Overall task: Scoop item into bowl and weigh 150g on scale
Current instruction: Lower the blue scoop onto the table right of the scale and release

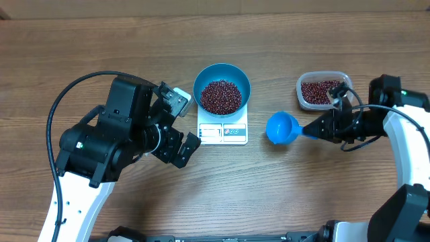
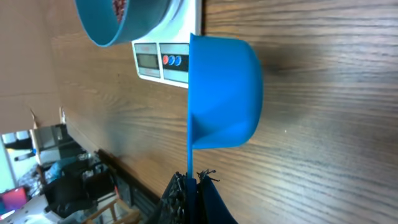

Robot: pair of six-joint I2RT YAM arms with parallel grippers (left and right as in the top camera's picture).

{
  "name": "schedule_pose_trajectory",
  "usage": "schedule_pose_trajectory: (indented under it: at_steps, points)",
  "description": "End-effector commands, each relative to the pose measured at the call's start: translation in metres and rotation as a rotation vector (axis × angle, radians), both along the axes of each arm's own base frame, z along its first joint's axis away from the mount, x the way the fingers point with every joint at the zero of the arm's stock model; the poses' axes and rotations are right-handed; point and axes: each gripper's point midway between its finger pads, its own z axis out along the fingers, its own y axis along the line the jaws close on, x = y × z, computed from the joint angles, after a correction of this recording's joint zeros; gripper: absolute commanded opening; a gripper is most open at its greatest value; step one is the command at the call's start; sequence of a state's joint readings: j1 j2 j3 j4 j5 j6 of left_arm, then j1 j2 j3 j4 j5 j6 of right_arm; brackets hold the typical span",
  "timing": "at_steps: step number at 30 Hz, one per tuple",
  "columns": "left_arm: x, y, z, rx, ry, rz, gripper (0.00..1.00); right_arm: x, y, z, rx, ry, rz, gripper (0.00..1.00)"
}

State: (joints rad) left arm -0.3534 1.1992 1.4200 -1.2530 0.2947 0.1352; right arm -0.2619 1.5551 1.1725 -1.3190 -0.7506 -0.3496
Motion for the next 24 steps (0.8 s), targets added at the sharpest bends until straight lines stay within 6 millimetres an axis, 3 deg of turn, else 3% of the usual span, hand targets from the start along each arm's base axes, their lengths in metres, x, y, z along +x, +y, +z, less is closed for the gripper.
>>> schedule_pose_trajectory:
  at_steps: [1,6,11,15,17,20,24]
  points:
    - [0.001,-0.001,0.0,0.014,-0.01,-0.021,0.99,-0.009,0.002,-0.015,0.013,0.05,-0.031,0.04]
    - [0.001,-0.001,0.0,0.014,-0.01,-0.021,1.0,-0.022,0.005,-0.034,0.032,0.137,-0.054,0.04]
    - [0.001,-0.001,0.0,0.014,-0.01,-0.021,1.0,-0.028,-0.018,-0.054,-0.137,0.258,-0.156,0.04]
    - [0.001,-0.001,0.0,0.014,-0.01,-0.021,1.0,-0.022,-0.02,-0.055,-0.143,0.23,-0.159,0.04]
    - [0.001,-0.001,0.0,0.014,-0.01,-0.021,1.0,-0.02,-0.021,-0.056,-0.145,0.219,-0.16,0.27]
    - [0.001,-0.001,0.0,0.014,-0.01,-0.021,1.0,-0.019,-0.022,-0.057,-0.155,0.215,-0.161,0.46]
    - [0.001,-0.001,0.0,0.014,-0.01,-0.021,1.0,-0.022,-0.031,-0.062,-0.217,0.246,-0.186,0.59]
